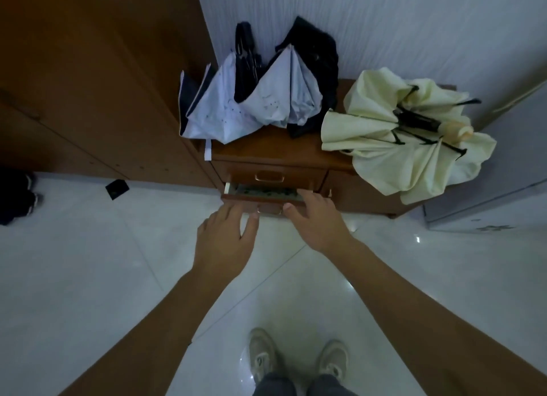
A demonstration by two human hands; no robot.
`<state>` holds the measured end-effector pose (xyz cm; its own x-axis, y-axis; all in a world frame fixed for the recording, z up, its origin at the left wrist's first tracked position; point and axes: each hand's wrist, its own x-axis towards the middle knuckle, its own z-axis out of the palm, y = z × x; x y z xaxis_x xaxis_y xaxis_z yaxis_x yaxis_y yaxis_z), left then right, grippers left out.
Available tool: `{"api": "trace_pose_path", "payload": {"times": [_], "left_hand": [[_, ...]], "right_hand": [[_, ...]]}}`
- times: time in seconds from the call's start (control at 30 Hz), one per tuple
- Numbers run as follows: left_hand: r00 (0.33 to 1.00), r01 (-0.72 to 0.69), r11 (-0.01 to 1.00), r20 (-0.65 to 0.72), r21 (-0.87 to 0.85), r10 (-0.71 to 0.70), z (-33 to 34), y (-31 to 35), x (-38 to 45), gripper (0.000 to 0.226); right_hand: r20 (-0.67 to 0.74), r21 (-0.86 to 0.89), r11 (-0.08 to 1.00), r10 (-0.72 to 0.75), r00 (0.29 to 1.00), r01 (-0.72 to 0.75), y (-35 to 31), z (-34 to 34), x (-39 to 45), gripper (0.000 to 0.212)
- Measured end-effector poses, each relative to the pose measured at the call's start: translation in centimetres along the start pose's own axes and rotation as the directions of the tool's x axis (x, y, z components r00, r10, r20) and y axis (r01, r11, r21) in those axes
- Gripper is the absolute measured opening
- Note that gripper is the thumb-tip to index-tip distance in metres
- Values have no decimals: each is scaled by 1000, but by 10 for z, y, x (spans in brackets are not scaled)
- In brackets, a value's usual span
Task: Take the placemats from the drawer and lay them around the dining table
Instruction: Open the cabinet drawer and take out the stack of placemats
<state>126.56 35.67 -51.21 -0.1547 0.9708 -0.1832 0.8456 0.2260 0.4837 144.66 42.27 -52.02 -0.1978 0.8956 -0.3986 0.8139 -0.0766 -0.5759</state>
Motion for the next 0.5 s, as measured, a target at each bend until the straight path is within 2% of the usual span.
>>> {"api": "trace_pose_path", "payload": {"times": [0.13,0.27,0.37,0.5], "left_hand": [[999,33,998,-29,-62,-35,70,-27,23,48],[997,28,999,-69,-44,-31,143,-61,49,36],[995,-2,999,-103,-38,-2,193,-87,68,41],[984,-84,996,-158,-28,79,242,-116,110,57]], "right_hand": [[-24,18,1000,-19,1000,19,51,51,39,59],[-59,37,999,-12,998,14,105,104,88,60],[-96,47,999,-14,995,18,139,145,120,60],[-199,19,994,-99,975,104,169,180,160,58]]}}
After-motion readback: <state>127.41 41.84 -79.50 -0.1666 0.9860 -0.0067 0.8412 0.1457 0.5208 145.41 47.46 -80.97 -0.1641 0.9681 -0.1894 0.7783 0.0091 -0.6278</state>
